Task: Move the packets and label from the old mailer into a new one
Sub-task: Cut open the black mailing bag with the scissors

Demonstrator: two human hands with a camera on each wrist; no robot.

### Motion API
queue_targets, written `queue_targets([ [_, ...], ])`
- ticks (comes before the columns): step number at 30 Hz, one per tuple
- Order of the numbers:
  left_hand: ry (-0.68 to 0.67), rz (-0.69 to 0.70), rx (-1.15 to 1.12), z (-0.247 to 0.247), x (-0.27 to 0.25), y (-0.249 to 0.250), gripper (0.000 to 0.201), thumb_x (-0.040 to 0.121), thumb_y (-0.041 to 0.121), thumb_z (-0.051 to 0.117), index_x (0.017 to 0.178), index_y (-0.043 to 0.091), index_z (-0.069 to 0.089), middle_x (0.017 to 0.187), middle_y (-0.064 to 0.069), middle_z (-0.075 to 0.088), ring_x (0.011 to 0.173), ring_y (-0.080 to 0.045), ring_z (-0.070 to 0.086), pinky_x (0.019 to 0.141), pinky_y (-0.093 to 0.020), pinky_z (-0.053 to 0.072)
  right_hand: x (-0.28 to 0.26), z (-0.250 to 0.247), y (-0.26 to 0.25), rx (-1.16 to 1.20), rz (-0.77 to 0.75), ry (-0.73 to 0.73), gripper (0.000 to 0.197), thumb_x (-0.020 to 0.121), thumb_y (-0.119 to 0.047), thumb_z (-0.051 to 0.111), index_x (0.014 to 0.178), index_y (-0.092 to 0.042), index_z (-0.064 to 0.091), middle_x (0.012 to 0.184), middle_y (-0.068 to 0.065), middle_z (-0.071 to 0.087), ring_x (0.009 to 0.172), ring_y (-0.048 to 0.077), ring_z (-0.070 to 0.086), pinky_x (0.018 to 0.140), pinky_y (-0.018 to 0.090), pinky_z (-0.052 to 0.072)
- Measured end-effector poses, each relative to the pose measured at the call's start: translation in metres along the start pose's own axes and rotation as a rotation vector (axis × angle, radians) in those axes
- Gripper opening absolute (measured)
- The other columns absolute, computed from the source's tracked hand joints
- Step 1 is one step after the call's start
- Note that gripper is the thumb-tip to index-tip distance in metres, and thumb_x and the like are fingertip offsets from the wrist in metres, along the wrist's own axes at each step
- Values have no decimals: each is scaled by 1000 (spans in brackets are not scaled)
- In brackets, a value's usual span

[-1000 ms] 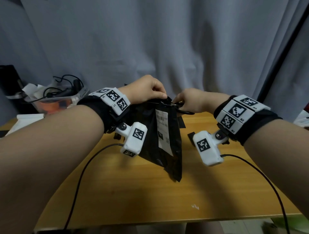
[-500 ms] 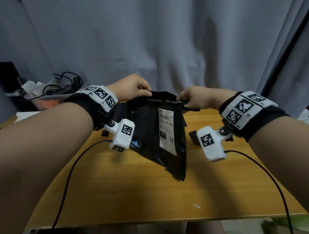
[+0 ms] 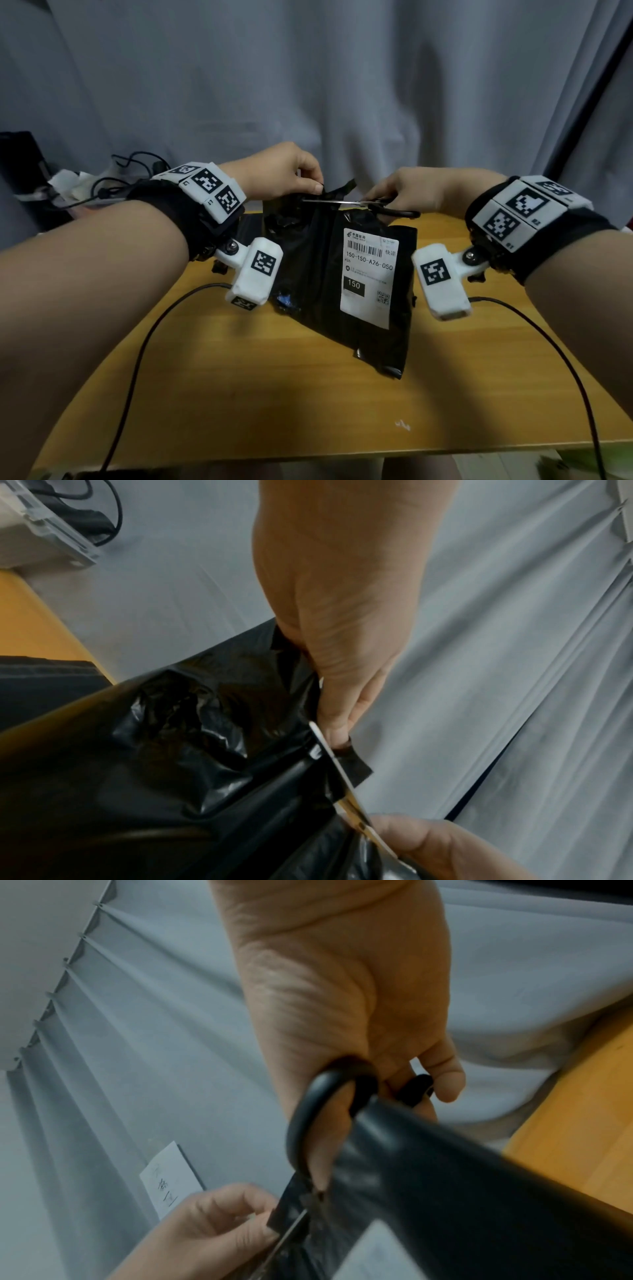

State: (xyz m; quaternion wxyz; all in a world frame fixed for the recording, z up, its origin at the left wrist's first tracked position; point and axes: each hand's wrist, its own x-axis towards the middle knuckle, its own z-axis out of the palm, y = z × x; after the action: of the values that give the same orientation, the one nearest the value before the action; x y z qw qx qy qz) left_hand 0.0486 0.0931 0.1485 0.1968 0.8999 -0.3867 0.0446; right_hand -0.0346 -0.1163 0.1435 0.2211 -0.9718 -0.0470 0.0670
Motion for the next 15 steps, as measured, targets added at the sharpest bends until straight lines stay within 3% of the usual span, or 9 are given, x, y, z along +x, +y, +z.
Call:
queue_targets([
  [4, -20, 7, 1, 2, 1, 7, 12, 87, 19, 65, 90, 9, 70, 69, 12, 59, 52, 14, 51, 53, 0, 36, 2, 4, -3, -95, -20, 37, 36, 86, -19, 64, 121, -22, 64, 86, 1, 65, 66, 10, 53, 58, 21, 43],
  [7, -25, 2, 6, 2, 0, 8, 13, 87, 20, 65, 91, 8, 70, 71, 9, 61, 54, 11, 53, 53, 0, 37, 1, 3, -5, -141, -43, 93, 34, 84, -18, 65, 118, -23, 66, 86, -3, 65, 64, 4, 53, 54, 16, 39],
  [11, -22, 4, -29, 2, -2, 8, 11, 86, 20, 66, 89, 9, 70, 87, -8, 67, 75, -12, 59, 60, -5, 41, -1, 7, -1, -144, -68, 141, 31, 80, -17, 68, 111, -24, 70, 84, -4, 67, 68, 7, 57, 63, 20, 45],
  [15, -25, -15, -86, 2, -5, 8, 6, 85, 19, 67, 86, 14, 70, 87, -5, 66, 77, -12, 59, 63, -4, 42, -4, 13, 4, -78, -79, 172, 27, 78, -16, 70, 105, -23, 72, 89, 2, 73, 83, 19, 66, 80, 29, 54],
])
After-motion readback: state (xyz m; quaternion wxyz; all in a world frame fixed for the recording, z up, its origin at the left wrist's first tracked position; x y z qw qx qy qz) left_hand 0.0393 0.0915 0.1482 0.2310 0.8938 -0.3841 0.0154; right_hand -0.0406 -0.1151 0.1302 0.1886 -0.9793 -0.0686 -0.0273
